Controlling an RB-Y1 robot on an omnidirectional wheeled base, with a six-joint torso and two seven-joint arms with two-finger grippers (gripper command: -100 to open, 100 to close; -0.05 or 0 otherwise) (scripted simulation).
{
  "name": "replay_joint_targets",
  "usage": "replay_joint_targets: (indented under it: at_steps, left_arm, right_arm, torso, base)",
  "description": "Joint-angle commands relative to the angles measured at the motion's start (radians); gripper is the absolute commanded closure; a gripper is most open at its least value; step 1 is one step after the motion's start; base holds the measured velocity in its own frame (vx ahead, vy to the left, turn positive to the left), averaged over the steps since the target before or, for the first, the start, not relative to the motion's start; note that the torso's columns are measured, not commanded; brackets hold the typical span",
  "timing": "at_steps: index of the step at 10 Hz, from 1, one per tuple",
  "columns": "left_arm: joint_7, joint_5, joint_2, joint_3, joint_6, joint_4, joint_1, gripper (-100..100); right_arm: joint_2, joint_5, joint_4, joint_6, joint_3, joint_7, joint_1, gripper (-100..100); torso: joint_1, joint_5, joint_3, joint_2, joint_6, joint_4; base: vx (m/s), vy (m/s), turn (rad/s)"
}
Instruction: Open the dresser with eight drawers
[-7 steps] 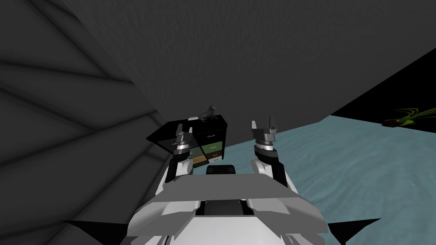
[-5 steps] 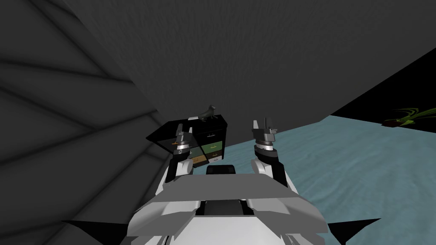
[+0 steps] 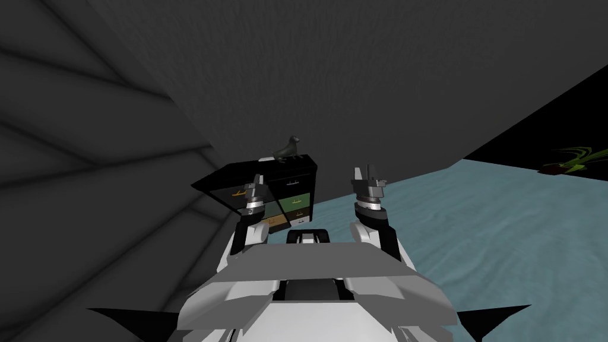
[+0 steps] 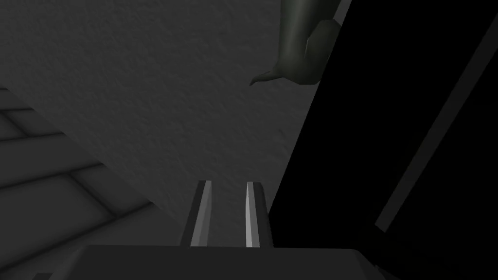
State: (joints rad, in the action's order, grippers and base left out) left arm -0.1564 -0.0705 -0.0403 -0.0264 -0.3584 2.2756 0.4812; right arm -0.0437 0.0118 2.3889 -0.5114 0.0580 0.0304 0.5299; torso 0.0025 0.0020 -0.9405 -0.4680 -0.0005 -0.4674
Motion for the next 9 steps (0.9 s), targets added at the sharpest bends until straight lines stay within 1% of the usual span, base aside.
replay_joint_targets:
  at_steps: [1,2,3,4,5,9]
  left_arm:
    - [0.000,0.000,0.000,0.000,0.000,0.000,0.000,0]
    - [0.000,0.000,0.000,0.000,0.000,0.000,0.000,0]
    - [0.001,0.000,-0.036,0.002,0.018,0.004,0.003,-100]
    - [0.001,0.000,-0.050,0.003,0.028,0.007,0.004,-100]
    - [0.002,0.001,-0.061,0.004,0.041,0.010,0.006,-100]
    - [0.005,0.002,-0.089,0.010,0.103,0.027,0.015,-100]
  right_arm:
    - [0.000,0.000,0.000,0.000,0.000,0.000,0.000,0]
    - [0.000,0.000,0.000,0.000,0.000,0.000,0.000,0]
    - [0.000,0.000,0.000,0.000,0.000,0.000,0.000,0]
    - [0.000,0.000,0.000,0.000,0.000,0.000,0.000,0]
    - [0.000,0.000,-0.001,0.000,0.000,0.000,0.000,0]
    - [0.000,0.000,0.000,0.000,0.000,0.000,0.000,0]
  torso:
    - [-0.001,-0.001,-0.147,-0.074,0.000,-0.075]
    - [-0.002,-0.002,-0.294,-0.149,0.000,-0.150]
    - [-0.003,-0.002,-0.441,-0.224,0.000,-0.224]
    - [-0.003,-0.002,-0.511,-0.256,0.001,-0.256]
    - [-0.002,0.000,-0.534,-0.260,0.003,-0.262]
    - [-0.003,-0.001,-0.544,-0.256,0.006,-0.263]
  base:
    - [0.000,0.000,0.000]
    - [0.000,0.000,0.000]
    - [0.006,-0.014,0.008]
    - [-0.002,-0.024,0.025]
    - [-0.017,-0.035,0.017]
    - [0.000,-0.042,0.003]
